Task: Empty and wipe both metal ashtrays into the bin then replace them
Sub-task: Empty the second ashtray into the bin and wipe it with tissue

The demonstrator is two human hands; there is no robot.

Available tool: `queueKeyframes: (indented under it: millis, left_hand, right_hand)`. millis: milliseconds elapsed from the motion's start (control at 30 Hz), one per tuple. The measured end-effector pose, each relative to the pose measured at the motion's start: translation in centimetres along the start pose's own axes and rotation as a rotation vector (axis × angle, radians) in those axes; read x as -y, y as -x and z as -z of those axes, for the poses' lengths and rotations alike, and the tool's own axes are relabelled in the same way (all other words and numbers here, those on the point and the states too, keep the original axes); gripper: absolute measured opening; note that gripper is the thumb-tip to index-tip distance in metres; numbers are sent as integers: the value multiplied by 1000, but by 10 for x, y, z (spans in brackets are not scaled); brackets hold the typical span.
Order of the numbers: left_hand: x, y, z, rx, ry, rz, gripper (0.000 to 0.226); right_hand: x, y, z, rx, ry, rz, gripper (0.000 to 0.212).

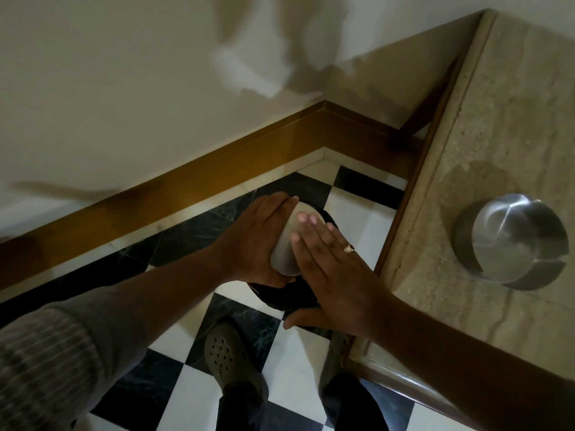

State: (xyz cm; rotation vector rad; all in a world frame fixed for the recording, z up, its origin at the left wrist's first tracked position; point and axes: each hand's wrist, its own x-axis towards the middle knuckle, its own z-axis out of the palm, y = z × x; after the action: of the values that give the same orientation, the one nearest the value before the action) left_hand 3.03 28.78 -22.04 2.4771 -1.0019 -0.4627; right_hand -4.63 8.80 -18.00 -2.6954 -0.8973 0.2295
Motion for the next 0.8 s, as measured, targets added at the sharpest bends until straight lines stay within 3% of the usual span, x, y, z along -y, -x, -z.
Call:
queueKeyframes:
  millis: [133, 300, 433, 567, 633, 800]
  left_hand:
    - [4, -1, 4, 66, -69, 1, 124]
    - [4, 9, -5, 20, -8, -23, 117]
    - [-3, 14, -12, 58, -12, -26, 122]
    - [-7, 19, -17, 25, 30, -3, 120]
    - [-13, 17, -15, -9, 64, 30, 120]
    - [-20, 12, -6, 71, 158, 137, 126]
  right_hand:
    - [0, 12, -11, 266, -42, -36, 129]
    - [10, 4, -3, 51, -102, -12, 120]
    - [4, 9, -15, 242, -64, 7, 128]
    - [7, 12, -13, 138, -26, 22, 125]
    - [6, 8, -14, 72, 30, -38, 116]
    - [-12, 10, -13, -51, -12, -39, 66]
